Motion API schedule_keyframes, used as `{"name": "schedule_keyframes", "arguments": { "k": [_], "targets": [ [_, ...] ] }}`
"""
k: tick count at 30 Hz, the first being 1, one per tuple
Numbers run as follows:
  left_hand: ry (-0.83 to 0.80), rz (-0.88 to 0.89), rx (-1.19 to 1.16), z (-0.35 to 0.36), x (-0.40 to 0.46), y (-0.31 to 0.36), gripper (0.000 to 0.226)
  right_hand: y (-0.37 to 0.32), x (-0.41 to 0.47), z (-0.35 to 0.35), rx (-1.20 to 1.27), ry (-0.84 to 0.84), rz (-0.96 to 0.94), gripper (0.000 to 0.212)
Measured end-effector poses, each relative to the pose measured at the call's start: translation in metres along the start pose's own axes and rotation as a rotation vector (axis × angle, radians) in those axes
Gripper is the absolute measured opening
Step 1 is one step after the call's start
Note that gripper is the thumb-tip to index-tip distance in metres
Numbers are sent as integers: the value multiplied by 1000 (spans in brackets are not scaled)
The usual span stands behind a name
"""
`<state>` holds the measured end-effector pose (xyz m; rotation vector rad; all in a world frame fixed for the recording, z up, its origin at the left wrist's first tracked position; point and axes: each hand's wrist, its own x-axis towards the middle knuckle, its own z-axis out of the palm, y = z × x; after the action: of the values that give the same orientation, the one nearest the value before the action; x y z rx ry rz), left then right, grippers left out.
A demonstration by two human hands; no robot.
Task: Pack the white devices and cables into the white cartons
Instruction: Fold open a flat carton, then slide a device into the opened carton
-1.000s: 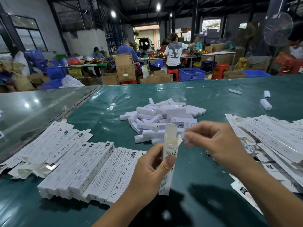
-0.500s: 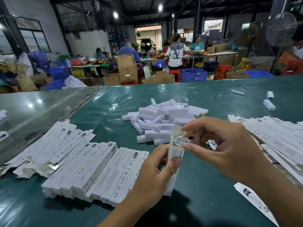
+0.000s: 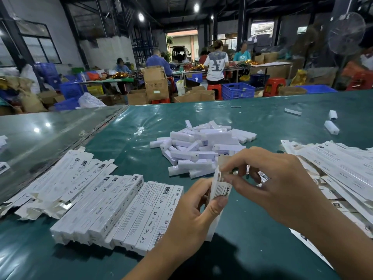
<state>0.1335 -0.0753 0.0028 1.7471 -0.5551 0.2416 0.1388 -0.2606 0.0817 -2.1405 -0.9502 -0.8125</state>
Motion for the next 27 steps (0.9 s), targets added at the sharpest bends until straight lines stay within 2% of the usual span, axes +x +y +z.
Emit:
{"name": "schedule_keyframes", "arguments": {
  "k": [7, 11, 15, 19, 22, 27],
  "targets": [
    [21, -6, -26, -2, 0, -2, 34, 3, -1, 3, -13, 38, 29, 11],
    [41, -1, -40, -2, 1, 0, 32, 2, -2, 3, 78, -68, 81, 24],
    [41, 18, -70, -2, 2, 2, 29, 2, -2, 9, 120, -172, 99, 11],
    [36, 25, -67, -2, 1, -2, 35, 8, -3, 12, 119, -52, 72, 25],
    [44, 25, -69, -3, 1, -4, 40, 12, -4, 13, 112, 61, 53, 21],
    [117, 137, -118, -7, 1, -6, 52, 17, -8, 17, 139, 53, -13, 13]
  ]
}}
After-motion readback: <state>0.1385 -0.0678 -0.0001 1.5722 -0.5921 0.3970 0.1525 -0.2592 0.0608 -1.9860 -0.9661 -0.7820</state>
